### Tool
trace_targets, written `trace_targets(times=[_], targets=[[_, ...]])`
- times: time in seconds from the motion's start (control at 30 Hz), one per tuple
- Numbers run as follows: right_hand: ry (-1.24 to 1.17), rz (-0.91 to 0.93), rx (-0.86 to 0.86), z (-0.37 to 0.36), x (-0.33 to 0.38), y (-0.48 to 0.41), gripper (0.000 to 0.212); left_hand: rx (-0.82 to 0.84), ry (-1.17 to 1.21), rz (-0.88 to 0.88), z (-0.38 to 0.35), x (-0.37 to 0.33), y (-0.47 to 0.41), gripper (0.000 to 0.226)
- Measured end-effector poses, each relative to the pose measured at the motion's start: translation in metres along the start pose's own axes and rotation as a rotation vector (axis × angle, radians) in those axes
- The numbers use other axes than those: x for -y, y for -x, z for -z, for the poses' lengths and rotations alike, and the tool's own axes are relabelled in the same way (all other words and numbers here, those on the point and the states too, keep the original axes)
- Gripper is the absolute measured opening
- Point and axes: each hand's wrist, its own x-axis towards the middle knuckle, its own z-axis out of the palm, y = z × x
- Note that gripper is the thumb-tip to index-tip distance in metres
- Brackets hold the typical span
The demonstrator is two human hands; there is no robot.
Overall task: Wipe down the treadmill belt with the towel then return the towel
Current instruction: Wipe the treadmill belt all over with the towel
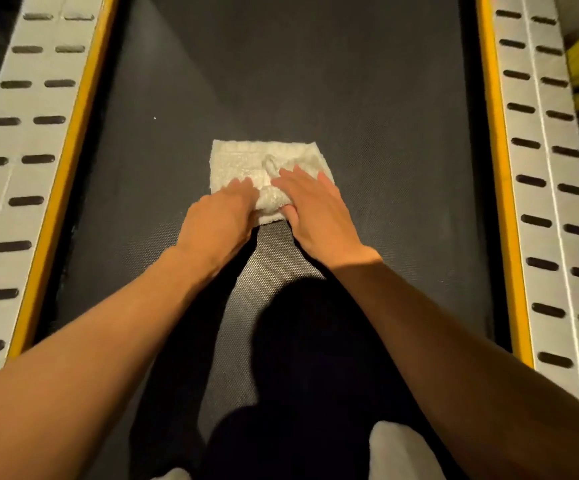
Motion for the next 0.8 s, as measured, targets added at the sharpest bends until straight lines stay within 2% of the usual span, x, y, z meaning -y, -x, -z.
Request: trace_targets(times=[0.13,0.23,0.37,0.5,0.6,0.7,0.8], targets=[[0.065,0.051,0.035,0.0,-0.01,0.045,0.047,0.009,-0.039,-0.205,-0.019,-0.008,0.04,0.023],[0.069,0.086,0.048,0.006,-0.025,0.039,0.044,0.079,-0.074,-0.244,-0.012,-0.005,0.027,0.032],[0.06,-0.055,-0.028,0.015,-0.032,0.014,0.045,0.152,-0.214,-0.243,0.003,-0.018,-0.03,0.026],[0.065,-0.161,-0.081,0.009,-0.024,0.044,0.045,0.211,-0.399,-0.41,0.007,-0.047,-0.031,0.024],[0.061,-0.13,-0.077,0.008,-0.025,0.066,0.046,0.264,-0.434,-0.534,0.006,-0.048,-0.007,0.031],[0.074,-0.102,-0.029,0.019,-0.037,0.053,0.046,0.33,-0.349,-0.506,0.018,-0.045,-0.019,0.034],[0.073,-0.144,-0.059,0.027,-0.05,0.034,0.045,0.362,-0.263,-0.372,0.025,-0.053,-0.047,0.031]])
